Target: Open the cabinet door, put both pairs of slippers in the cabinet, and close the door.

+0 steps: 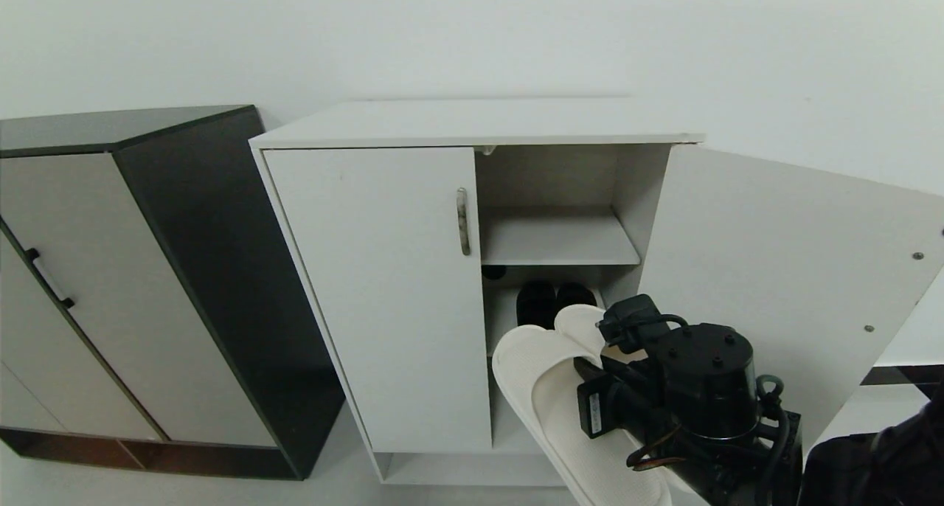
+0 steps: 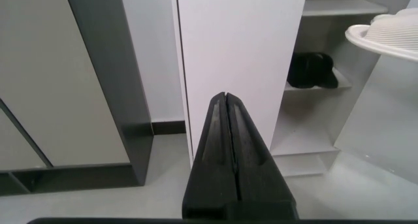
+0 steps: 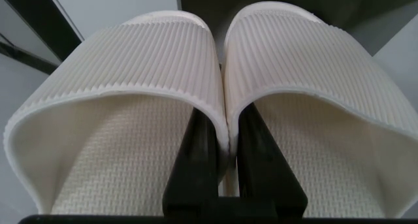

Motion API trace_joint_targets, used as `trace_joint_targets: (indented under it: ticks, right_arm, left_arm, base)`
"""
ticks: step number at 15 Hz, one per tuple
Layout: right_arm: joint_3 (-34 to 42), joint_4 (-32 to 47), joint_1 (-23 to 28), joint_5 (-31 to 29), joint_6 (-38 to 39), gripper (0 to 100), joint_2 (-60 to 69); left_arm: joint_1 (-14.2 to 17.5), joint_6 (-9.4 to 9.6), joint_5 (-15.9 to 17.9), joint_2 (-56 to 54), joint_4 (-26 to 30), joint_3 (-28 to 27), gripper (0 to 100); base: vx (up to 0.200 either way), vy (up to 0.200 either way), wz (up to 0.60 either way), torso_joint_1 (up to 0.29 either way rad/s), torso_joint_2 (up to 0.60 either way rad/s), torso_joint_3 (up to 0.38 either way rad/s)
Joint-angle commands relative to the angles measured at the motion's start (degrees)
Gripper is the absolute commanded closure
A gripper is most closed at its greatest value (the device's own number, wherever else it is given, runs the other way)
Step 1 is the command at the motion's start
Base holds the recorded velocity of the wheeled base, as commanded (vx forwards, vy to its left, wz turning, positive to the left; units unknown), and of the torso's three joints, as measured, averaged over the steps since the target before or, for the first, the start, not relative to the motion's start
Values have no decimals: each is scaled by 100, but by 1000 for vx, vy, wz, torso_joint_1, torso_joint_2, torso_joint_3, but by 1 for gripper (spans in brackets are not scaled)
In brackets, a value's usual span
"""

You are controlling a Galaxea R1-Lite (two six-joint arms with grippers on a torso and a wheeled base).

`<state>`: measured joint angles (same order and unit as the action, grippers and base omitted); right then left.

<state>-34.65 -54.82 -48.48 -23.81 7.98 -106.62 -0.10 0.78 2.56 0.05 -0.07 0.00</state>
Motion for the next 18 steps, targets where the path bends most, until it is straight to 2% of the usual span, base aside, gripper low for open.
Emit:
trace_joint_targets:
  ticks: [1, 5, 10, 12, 18]
  right_arm:
    - [10, -2, 5, -1, 1, 100, -26]
    - [2, -2, 5, -10, 1, 100, -113]
    - [2, -2, 5, -19, -25, 100, -149]
    - [19, -29, 5, 17, -43, 100, -157]
    - [46, -600, -3, 17, -131, 100, -491]
  left_arm:
    - [1, 1, -1, 4, -1, 0, 100]
    - [1, 1, -1, 4, -1, 0, 100]
    - [1, 1, -1, 4, -1, 0, 100]
    - [1, 1, -1, 4, -1, 0, 100]
    - [1, -25, -19, 4, -1, 0, 100]
  base:
    - [0, 0, 0, -76, 447, 369]
    - [0, 0, 0, -29, 370, 329]
    - [0, 0, 0, -7, 56, 51]
    - [0, 0, -600, 2, 51, 34]
    - [0, 0, 0, 0, 0, 0]
